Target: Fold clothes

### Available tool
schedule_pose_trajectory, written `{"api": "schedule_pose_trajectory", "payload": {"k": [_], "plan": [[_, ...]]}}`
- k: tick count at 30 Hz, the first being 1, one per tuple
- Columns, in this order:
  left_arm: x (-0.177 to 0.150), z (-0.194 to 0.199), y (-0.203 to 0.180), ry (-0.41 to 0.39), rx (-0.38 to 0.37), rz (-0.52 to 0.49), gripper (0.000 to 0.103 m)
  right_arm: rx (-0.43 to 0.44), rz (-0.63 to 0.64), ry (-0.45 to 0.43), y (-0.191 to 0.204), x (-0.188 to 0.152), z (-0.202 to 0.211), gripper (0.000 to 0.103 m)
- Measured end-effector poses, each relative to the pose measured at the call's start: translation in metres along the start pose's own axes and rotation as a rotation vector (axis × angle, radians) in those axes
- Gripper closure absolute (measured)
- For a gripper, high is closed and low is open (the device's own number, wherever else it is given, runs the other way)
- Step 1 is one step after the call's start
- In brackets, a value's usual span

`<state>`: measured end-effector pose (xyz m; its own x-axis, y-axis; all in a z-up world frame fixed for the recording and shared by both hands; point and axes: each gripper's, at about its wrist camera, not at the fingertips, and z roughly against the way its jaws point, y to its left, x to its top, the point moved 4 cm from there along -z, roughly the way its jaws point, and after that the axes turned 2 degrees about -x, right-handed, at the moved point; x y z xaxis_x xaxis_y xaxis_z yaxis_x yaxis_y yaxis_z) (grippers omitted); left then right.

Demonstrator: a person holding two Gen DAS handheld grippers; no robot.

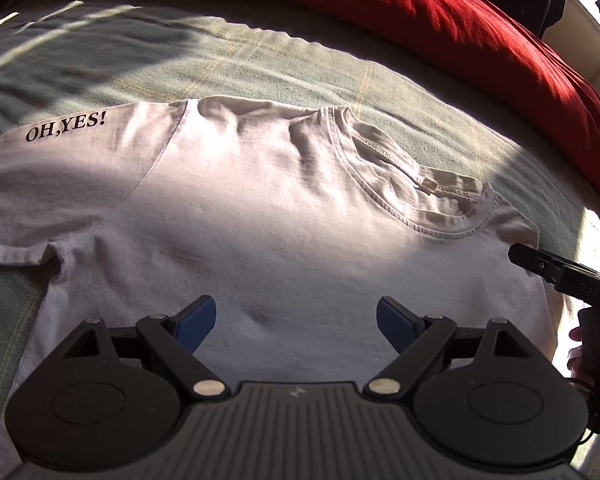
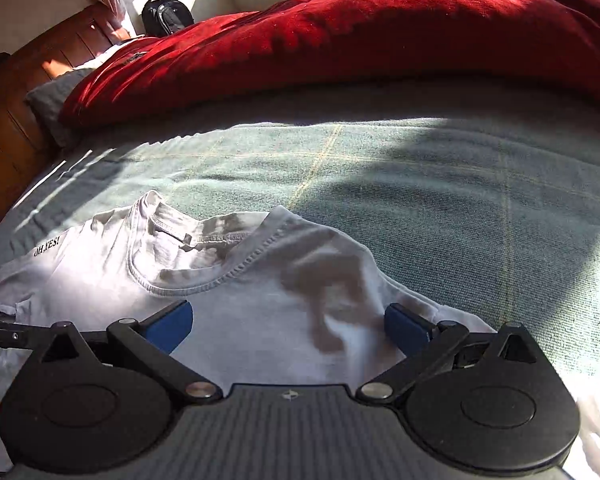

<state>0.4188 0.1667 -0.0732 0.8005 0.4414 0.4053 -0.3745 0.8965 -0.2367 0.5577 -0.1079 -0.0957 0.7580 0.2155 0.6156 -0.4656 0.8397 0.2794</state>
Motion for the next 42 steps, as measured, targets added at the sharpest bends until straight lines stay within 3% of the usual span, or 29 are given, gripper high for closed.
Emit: {"api": "schedule_pose_trajectory", "payload": {"k": [5,11,17,22,29,35,40,42], "plan": [[0.002,0.005,0.01,-0.03,0.037,-0.041,0.015,-0.047,0.01,-0.024,0.0,0.013,0.015,0.0],[0.004,0.006,0.018,-0.032,0.03,-0.037,0.015,0.064,-0.006,-0.009,0.02,0.014,0.013,0.0],[0.005,0.015,0.021,-0.06,0.068,-0.087,0.015,-0.057,0.019,0.01,0.019,0.02,-0.022,0.0],[0.005,0.018,0.014,-0.069,0.069,-0.111,0.015,-0.053,-0.035,-0.06,0.013,0.021,0.031,0.0],[-0.007,0.015,-0.02,-0.038,0.019,-0.183,0.015,-0.205,-0.167,-0.069,-0.045,-0.033,0.108,0.0],[-0.029,0.003,-0.052,0.031,-0.032,-0.238,0.015,-0.265,-0.443,-0.019,-0.109,-0.101,0.133,0.0],[-0.041,0.002,-0.067,0.054,-0.051,-0.278,0.015,-0.388,-0.491,-0.037,-0.133,-0.125,0.163,0.0],[-0.042,0.003,-0.064,0.051,-0.041,-0.284,0.015,-0.38,-0.494,-0.051,-0.129,-0.124,0.173,0.0]]}}
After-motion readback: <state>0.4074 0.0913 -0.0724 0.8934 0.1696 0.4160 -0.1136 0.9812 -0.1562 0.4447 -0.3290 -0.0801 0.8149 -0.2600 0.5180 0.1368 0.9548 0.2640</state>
